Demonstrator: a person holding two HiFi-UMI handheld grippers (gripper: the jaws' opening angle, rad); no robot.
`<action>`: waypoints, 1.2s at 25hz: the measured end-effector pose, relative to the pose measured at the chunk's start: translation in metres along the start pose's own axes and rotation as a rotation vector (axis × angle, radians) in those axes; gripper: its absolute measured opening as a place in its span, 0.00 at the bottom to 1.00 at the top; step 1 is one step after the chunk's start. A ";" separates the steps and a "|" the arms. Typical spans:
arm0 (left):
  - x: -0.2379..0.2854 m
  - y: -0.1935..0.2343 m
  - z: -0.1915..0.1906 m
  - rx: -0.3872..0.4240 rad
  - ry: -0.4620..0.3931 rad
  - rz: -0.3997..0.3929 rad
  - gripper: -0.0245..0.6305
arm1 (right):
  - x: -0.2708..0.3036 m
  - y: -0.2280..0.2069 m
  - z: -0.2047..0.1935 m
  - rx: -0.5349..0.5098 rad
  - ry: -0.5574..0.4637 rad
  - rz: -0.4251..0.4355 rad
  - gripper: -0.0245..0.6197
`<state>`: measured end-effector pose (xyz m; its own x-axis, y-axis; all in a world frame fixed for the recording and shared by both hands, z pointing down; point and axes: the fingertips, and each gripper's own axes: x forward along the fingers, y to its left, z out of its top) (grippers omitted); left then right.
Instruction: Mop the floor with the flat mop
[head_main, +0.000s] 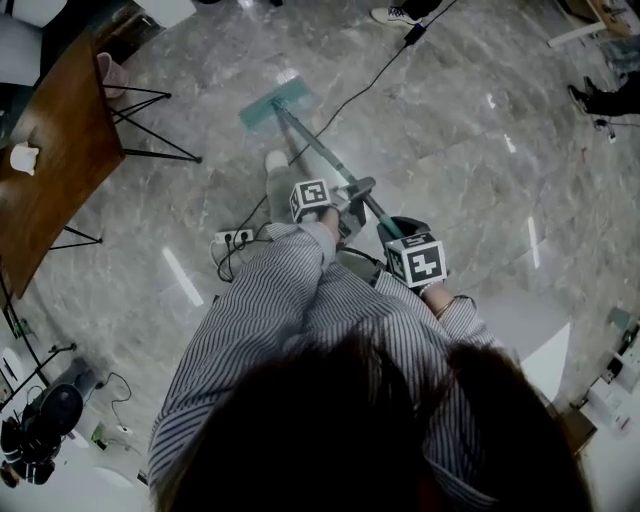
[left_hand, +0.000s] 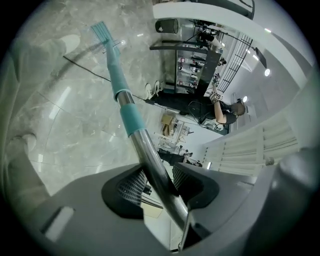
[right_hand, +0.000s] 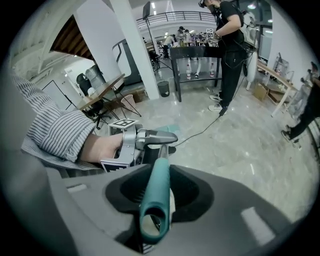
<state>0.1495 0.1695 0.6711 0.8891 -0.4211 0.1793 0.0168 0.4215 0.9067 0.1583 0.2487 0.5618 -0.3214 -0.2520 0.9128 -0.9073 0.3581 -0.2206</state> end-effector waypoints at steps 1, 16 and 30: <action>0.000 -0.004 0.015 -0.001 0.007 0.007 0.30 | 0.007 0.001 0.015 -0.002 0.007 -0.003 0.21; -0.034 -0.104 0.298 -0.040 -0.038 0.045 0.27 | 0.132 0.052 0.289 0.027 0.014 0.024 0.21; -0.053 -0.200 0.522 0.068 -0.069 0.088 0.30 | 0.223 0.086 0.508 0.104 -0.059 0.020 0.21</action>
<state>-0.1400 -0.3119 0.6796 0.8522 -0.4401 0.2831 -0.0931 0.4048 0.9096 -0.1295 -0.2334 0.5715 -0.3521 -0.2989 0.8869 -0.9228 0.2695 -0.2755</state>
